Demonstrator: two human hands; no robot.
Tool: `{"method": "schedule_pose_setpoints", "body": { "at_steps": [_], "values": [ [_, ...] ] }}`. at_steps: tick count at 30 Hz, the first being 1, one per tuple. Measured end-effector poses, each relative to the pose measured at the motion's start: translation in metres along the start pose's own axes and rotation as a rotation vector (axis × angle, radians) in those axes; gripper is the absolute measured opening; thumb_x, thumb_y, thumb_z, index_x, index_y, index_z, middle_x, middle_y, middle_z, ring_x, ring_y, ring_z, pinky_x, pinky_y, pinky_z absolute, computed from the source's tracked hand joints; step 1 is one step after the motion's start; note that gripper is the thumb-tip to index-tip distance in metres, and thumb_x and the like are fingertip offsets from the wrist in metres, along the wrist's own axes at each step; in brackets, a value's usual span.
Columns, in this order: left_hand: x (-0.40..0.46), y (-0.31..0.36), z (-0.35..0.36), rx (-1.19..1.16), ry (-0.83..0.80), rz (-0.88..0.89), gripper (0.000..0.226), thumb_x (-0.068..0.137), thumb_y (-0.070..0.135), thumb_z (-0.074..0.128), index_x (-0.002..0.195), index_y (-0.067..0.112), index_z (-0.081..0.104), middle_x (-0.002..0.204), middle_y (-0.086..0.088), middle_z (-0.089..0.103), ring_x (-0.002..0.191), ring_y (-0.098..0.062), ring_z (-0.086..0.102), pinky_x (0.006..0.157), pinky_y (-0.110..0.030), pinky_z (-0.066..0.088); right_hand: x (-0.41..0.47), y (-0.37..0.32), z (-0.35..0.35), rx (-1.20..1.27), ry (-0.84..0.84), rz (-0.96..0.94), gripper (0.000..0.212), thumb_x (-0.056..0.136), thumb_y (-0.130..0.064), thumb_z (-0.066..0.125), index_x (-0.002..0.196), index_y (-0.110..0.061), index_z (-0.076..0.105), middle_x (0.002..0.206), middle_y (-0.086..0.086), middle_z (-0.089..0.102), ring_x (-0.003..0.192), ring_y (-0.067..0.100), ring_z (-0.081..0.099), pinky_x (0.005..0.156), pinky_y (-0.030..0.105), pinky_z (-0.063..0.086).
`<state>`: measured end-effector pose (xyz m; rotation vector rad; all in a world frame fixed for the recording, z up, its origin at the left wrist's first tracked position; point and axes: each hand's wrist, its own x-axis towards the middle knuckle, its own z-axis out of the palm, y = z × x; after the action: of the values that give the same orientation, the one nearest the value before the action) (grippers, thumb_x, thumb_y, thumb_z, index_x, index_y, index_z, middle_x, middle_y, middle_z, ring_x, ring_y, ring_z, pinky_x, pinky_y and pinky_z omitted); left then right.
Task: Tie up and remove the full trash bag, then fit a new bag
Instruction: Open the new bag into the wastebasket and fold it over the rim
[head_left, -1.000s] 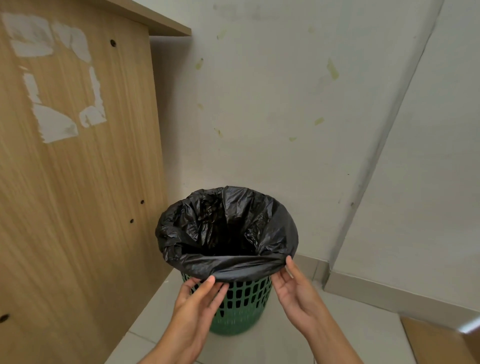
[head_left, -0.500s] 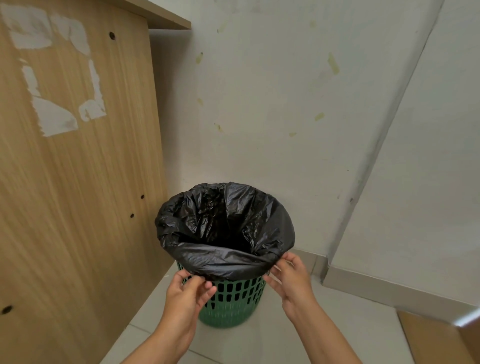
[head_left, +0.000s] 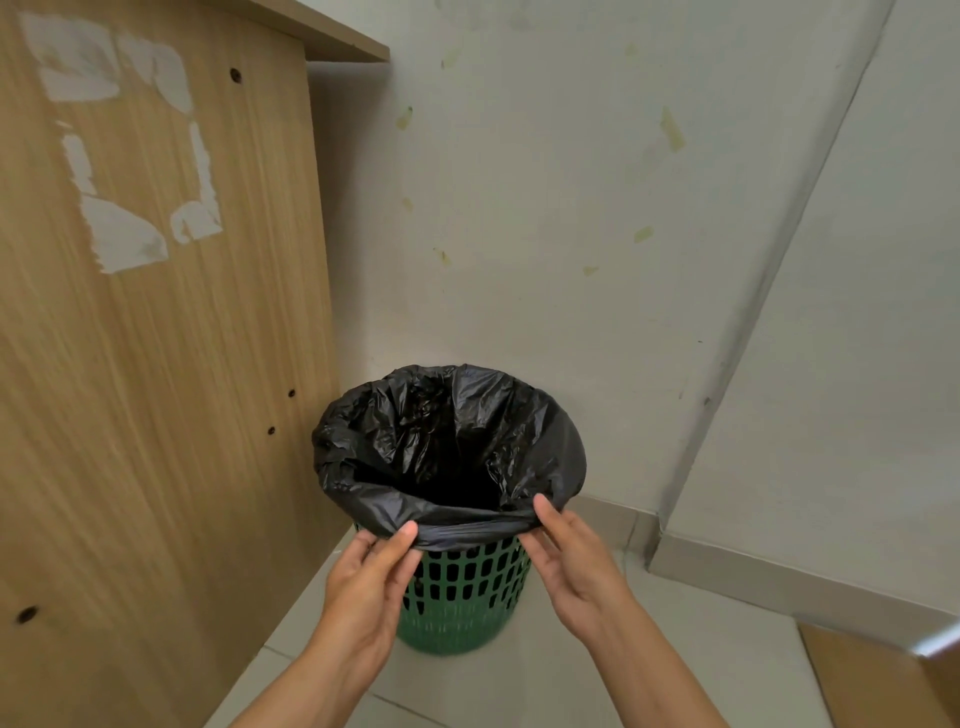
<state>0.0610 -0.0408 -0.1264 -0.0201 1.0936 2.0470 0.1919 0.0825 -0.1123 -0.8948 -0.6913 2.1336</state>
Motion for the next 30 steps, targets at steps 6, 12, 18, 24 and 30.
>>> {"method": "schedule_pose_setpoints", "body": {
  "at_steps": [6, 12, 18, 24, 30],
  "values": [
    [0.003, 0.004, -0.015, -0.164, -0.053, 0.005, 0.033, 0.088, -0.008, 0.052, 0.120, -0.001, 0.055, 0.110, -0.012, 0.063, 0.084, -0.013, 0.069, 0.066, -0.021, 0.059, -0.006, 0.013, -0.006, 0.216, -0.150, 0.055, 0.022, 0.086, 0.001, 0.058, 0.107, 0.002, 0.063, 0.099, 0.016, 0.073, 0.086, 0.020, 0.073, 0.072, 0.030, 0.061],
    [0.008, 0.004, -0.023, -0.193, -0.120, 0.007, 0.034, 0.080, -0.003, 0.056, 0.112, 0.004, 0.057, 0.100, -0.008, 0.065, 0.076, -0.010, 0.071, 0.063, -0.021, 0.059, -0.005, 0.015, -0.006, 0.236, -0.136, 0.071, 0.024, 0.077, -0.002, 0.062, 0.101, 0.000, 0.060, 0.094, 0.018, 0.068, 0.089, 0.027, 0.069, 0.078, 0.041, 0.060],
    [0.005, 0.014, -0.014, -0.146, -0.079, -0.014, 0.009, 0.089, 0.009, 0.049, 0.095, 0.008, 0.056, 0.100, -0.011, 0.058, 0.094, -0.024, 0.058, 0.083, -0.036, 0.056, -0.001, 0.015, 0.002, 0.137, -0.068, 0.022, 0.027, 0.092, 0.000, 0.048, 0.118, -0.006, 0.050, 0.095, 0.018, 0.062, 0.089, 0.028, 0.063, 0.075, 0.038, 0.061],
    [0.019, 0.027, 0.009, 0.113, 0.055, 0.065, 0.039, 0.080, 0.009, 0.071, 0.114, 0.001, 0.053, 0.114, -0.018, 0.065, 0.100, -0.026, 0.064, 0.094, -0.037, 0.048, -0.005, 0.019, 0.021, 0.047, 0.003, 0.003, 0.014, 0.094, 0.003, 0.045, 0.104, -0.001, 0.054, 0.092, 0.014, 0.060, 0.086, 0.024, 0.058, 0.078, 0.035, 0.053],
    [0.022, 0.032, -0.009, 0.092, 0.034, 0.090, 0.026, 0.086, -0.003, 0.060, 0.112, -0.001, 0.057, 0.109, -0.018, 0.066, 0.098, -0.023, 0.064, 0.090, -0.032, 0.054, 0.000, 0.013, 0.027, 0.082, -0.001, 0.041, 0.027, 0.091, -0.015, 0.062, 0.113, 0.000, 0.054, 0.104, 0.016, 0.061, 0.091, 0.025, 0.061, 0.080, 0.033, 0.052]
  ]
}}
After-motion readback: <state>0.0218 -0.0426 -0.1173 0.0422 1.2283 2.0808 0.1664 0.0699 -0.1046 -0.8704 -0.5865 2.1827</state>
